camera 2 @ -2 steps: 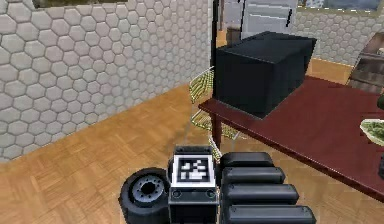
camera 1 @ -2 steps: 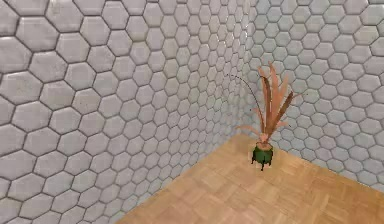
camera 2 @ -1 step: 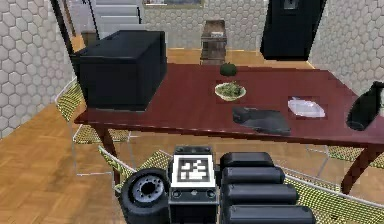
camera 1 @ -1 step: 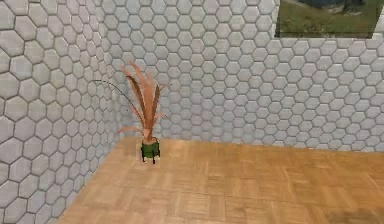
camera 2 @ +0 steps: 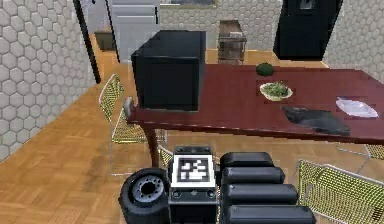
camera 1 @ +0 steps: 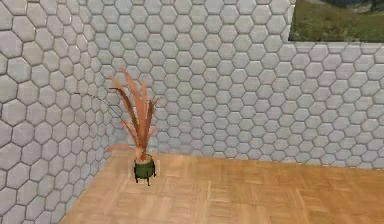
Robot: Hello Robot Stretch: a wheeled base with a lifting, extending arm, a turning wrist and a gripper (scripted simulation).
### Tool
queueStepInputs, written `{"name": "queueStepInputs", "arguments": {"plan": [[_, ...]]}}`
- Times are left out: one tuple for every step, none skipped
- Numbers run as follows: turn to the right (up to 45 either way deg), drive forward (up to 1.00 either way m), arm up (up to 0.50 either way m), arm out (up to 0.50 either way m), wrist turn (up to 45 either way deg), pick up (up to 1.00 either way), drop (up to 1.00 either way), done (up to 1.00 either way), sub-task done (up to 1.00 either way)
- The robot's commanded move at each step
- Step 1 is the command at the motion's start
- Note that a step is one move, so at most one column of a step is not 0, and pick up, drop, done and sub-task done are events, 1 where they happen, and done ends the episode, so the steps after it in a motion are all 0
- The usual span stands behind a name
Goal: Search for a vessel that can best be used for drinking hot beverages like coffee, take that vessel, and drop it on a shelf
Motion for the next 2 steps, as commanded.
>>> {"name": "queueStepInputs", "arguments": {"plan": [[42.0, 0.0, 0.0, 0.0, 0.0, 0.0, 0.0, 0.0, 0.0], [0.0, 1.0, 0.0, 0.0, 0.0, 0.0, 0.0, 0.0, 0.0]]}}
